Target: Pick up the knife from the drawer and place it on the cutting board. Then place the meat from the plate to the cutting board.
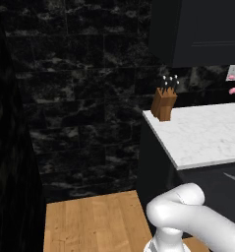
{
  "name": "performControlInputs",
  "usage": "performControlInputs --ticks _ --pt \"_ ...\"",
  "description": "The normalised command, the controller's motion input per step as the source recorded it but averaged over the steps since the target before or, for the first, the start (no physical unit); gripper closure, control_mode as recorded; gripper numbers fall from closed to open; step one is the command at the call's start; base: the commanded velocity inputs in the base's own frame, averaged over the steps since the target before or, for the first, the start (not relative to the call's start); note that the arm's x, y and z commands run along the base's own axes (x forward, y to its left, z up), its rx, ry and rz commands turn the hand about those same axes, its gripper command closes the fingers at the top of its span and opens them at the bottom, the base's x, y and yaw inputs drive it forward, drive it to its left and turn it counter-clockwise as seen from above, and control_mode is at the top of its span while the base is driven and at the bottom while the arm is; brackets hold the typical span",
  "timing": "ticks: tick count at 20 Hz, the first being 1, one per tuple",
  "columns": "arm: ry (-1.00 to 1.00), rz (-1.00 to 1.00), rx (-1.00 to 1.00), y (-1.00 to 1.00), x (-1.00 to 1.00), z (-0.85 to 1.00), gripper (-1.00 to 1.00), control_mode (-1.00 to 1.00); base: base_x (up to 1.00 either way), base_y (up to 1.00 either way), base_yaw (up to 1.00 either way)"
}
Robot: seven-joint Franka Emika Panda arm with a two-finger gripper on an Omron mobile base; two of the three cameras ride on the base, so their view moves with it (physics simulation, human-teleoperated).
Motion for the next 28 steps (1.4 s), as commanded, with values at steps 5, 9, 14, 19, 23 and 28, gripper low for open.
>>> performControlInputs --ticks 5,9,14,19,23,28 --pt "-0.06 0.0 0.0 0.12 -0.04 0.69 1.0 -1.0 0.0 0.0 0.0" --pt "-0.05 0.0 0.0 0.17 -0.12 0.61 1.0 -1.0 0.0 0.0 0.0" --pt "-0.01 -0.01 -0.06 0.51 0.26 0.73 1.0 -1.0 0.0 0.0 0.0" --pt "0.0 -0.07 -0.12 0.83 0.81 0.54 1.0 -1.0 0.0 0.0 0.0" --pt "0.0 -0.06 0.0 0.61 0.76 0.14 1.0 -1.0 0.0 0.0 0.0" --pt "0.03 -0.12 0.02 0.69 0.77 0.05 1.0 -1.0 0.0 0.0 0.0"
